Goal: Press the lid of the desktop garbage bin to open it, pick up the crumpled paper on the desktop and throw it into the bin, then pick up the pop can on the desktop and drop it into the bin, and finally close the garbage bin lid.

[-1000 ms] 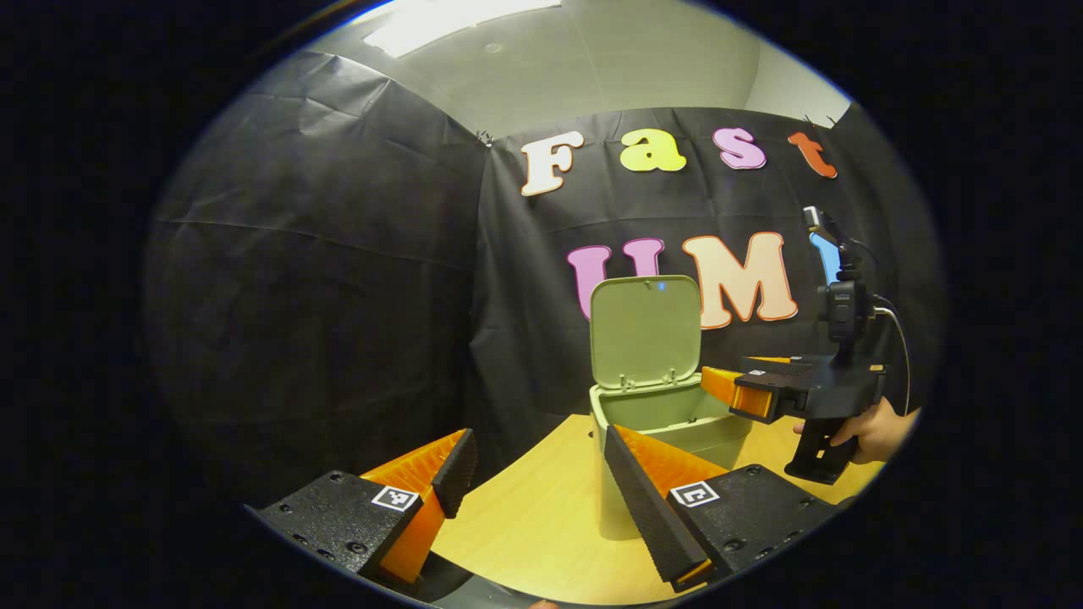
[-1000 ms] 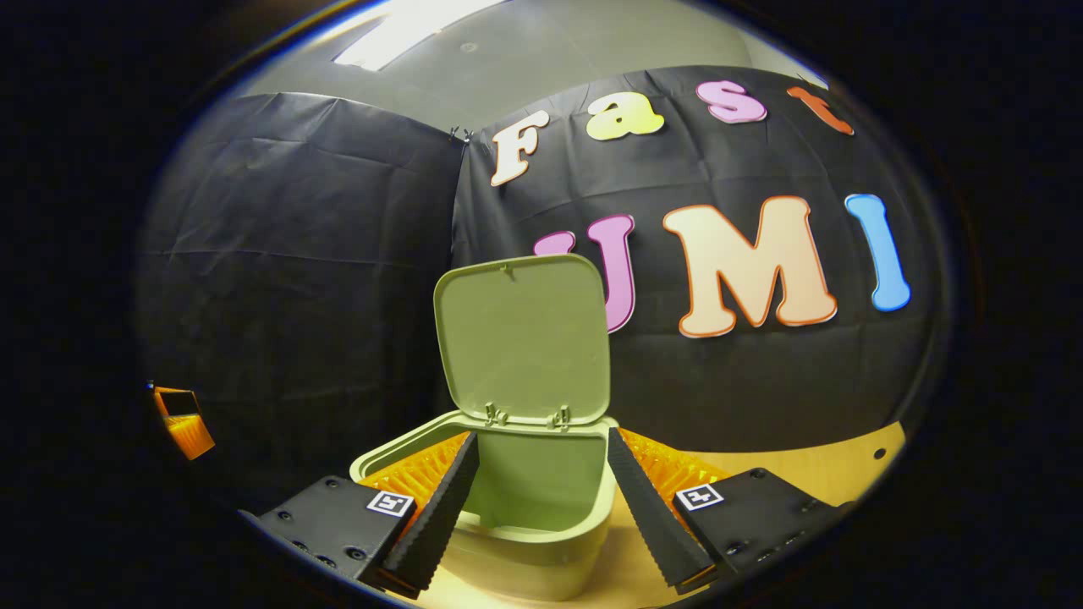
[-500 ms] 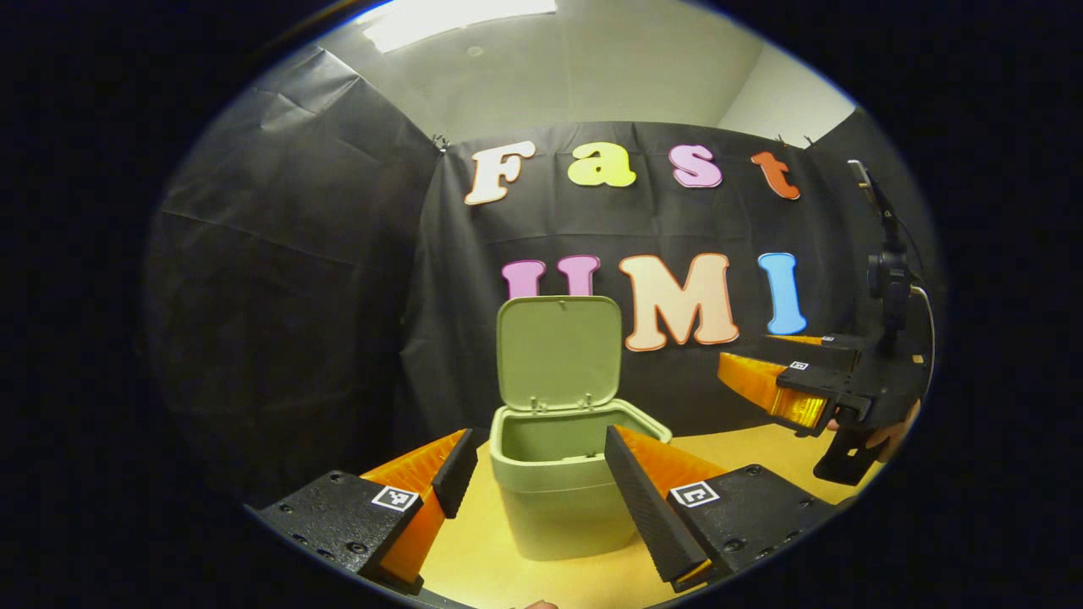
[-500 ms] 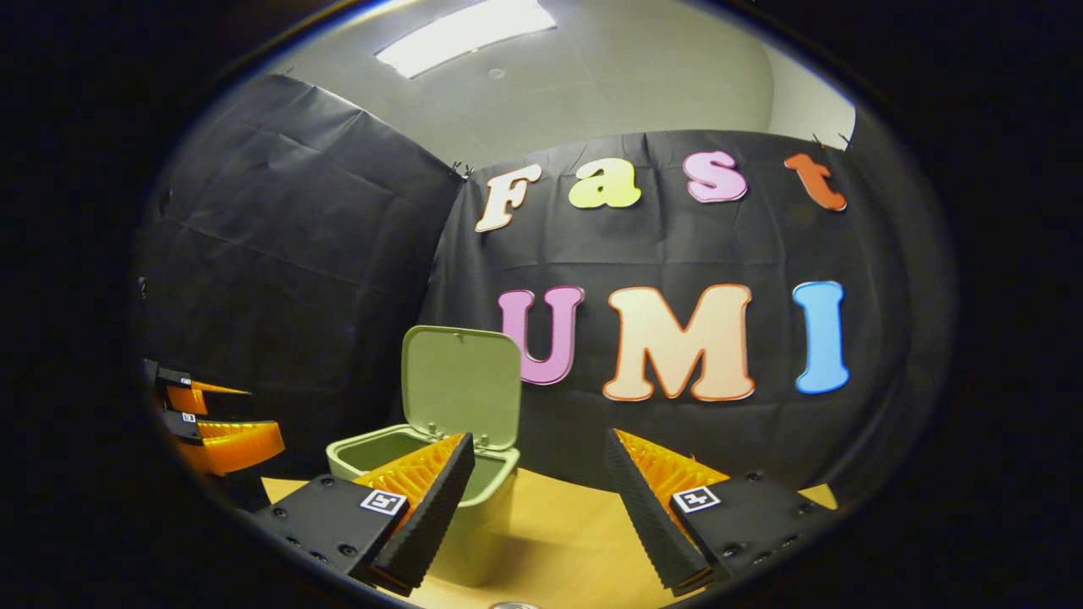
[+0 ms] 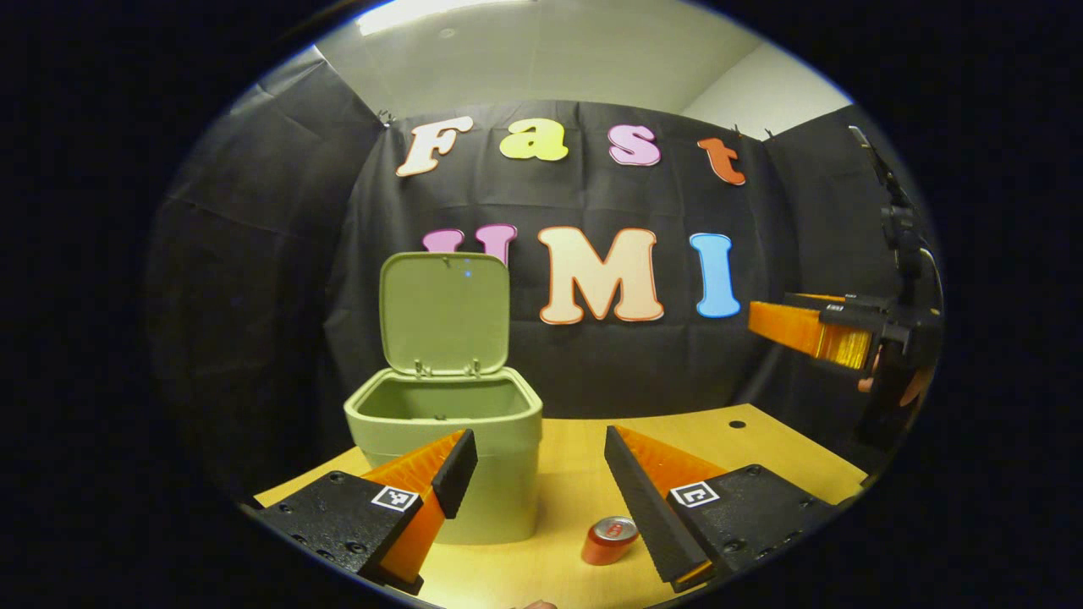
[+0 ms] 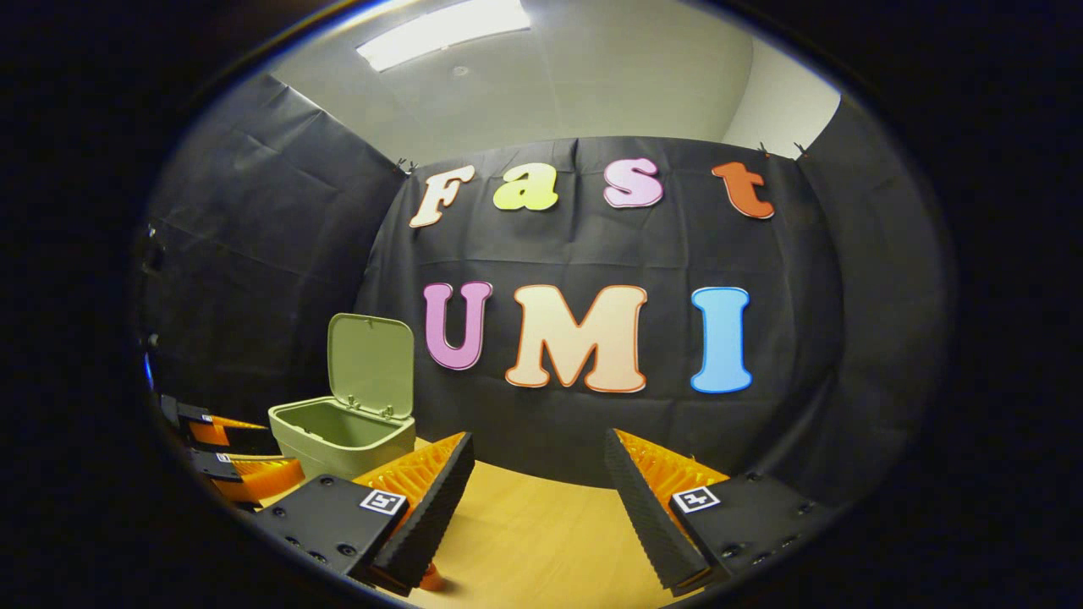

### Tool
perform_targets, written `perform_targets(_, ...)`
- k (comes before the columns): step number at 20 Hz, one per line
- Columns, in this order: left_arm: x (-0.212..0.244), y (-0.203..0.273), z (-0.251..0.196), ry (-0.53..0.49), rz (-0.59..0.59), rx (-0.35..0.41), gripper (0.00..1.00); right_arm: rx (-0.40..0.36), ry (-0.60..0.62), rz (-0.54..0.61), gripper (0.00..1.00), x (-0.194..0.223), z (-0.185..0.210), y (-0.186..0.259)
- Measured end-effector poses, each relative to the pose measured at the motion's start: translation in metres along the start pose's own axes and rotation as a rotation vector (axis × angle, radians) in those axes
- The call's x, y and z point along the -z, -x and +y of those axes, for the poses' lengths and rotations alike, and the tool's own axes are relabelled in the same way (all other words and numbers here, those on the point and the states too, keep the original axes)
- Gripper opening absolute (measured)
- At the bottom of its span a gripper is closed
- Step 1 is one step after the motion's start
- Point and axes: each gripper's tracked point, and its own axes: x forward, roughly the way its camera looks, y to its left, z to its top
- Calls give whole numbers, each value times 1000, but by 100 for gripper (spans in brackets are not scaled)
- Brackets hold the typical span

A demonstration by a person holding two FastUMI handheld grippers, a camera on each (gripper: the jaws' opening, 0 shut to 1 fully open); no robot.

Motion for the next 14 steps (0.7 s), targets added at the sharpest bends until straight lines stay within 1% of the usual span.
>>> perform_targets(3,35,-12,-28,32,45,28,92,46,13,23,98,6,-39,14)
perform_targets(6,64,-25,-49,40,85,37,92,85,17,35,98,8,-73,27)
perform_targets(10,107,-41,-65,58,140,7,92,124,-9,69,98,19,-109,44)
perform_targets(14,149,-49,-72,41,170,-32,92,128,-9,110,98,34,-136,60)
